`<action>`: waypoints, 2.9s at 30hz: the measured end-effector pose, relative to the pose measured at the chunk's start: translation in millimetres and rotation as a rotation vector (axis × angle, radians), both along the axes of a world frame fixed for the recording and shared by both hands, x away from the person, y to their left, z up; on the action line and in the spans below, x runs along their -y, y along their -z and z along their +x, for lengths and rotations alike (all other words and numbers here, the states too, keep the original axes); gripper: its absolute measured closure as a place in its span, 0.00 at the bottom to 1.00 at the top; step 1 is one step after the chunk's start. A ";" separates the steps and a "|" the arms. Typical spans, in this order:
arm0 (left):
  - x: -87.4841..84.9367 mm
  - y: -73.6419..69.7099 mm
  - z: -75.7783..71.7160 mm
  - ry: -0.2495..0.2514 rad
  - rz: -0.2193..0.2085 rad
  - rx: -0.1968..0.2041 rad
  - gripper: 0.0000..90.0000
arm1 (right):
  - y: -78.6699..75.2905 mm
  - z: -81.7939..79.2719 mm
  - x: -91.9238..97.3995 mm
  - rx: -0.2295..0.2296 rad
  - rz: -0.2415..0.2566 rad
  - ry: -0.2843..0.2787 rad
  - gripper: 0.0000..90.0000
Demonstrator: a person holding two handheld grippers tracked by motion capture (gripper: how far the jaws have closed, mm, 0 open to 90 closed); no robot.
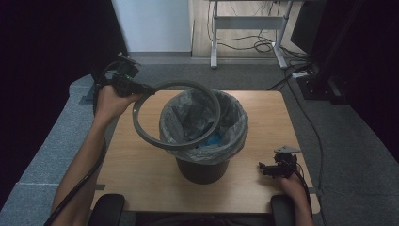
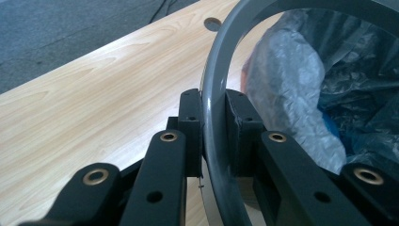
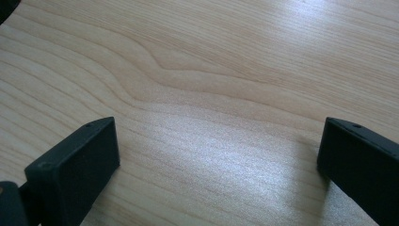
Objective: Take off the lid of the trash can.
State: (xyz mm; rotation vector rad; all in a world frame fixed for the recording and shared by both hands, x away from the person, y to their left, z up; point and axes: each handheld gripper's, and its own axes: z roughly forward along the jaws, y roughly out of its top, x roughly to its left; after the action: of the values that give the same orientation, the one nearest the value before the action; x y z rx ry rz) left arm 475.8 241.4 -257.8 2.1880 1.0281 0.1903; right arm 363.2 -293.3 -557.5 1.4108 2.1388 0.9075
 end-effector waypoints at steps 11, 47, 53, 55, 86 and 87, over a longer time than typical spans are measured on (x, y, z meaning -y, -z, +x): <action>-27.6 1.5 -7.1 -0.038 -0.017 -0.002 0.87 | 0.0 0.0 0.0 0.000 0.000 0.000 0.00; -97.4 5.8 -28.0 -0.151 -0.060 -0.014 0.87 | 0.0 0.0 0.0 0.000 0.000 0.000 0.00; -109.0 7.4 -31.8 -0.167 -0.066 -0.014 0.87 | 0.0 -1.3 -0.2 0.000 0.000 0.002 0.00; -111.5 8.2 -32.5 -0.171 -0.067 -0.015 0.87 | -0.1 -1.9 -0.2 -0.002 0.000 0.001 0.00; -187.5 51.0 -58.1 -0.321 -0.123 -0.025 0.87 | 0.0 -3.1 -0.3 0.001 0.000 0.001 0.00; -188.2 52.9 -58.2 -0.322 -0.113 -0.027 0.87 | 0.1 -3.1 -0.3 0.001 -0.001 0.002 0.00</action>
State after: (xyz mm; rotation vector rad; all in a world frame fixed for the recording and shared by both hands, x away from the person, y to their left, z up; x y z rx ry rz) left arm 417.6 429.6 -310.7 1.9193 1.3702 0.2430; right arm 360.1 -293.0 -557.6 1.4113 2.1367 0.9068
